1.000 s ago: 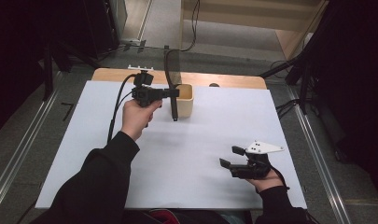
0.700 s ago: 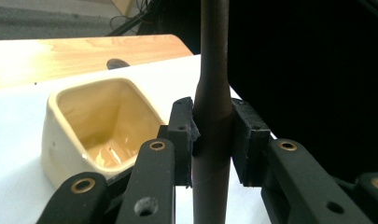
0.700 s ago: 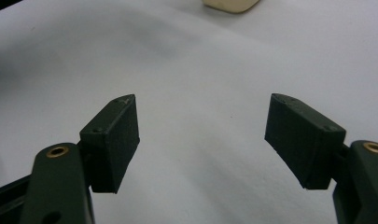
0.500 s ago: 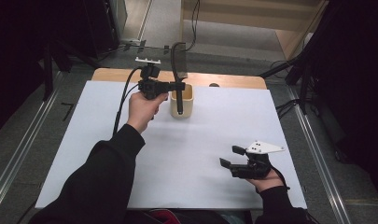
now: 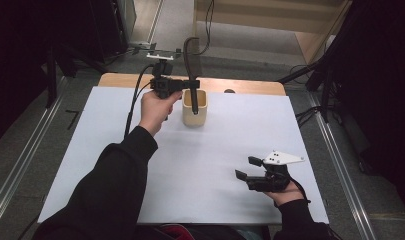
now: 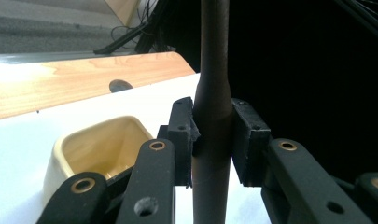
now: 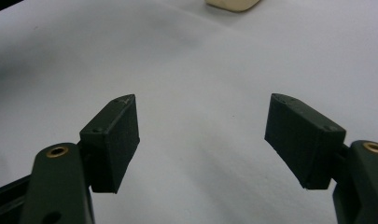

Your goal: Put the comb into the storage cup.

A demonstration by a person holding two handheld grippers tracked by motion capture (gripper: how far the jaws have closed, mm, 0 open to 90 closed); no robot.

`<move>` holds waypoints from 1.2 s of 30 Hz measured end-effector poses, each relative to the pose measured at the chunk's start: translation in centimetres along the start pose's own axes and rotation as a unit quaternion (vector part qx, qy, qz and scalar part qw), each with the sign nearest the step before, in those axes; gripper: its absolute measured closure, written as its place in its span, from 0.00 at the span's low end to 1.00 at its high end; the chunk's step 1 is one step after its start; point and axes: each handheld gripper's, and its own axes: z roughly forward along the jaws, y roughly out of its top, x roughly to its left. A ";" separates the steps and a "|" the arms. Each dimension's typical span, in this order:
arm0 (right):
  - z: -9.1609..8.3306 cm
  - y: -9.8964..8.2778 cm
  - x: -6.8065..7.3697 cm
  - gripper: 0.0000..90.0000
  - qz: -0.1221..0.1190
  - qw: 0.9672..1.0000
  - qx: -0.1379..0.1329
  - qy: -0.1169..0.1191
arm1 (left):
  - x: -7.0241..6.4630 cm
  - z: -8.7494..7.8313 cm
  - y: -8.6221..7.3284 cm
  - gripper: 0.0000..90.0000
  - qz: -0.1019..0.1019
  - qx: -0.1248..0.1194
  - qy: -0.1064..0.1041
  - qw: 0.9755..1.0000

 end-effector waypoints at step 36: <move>0.2 0.1 0.2 0.27 -0.001 1.000 0.006 0.007 | 3.0 1.4 1.7 0.81 0.007 -0.040 0.047 0.998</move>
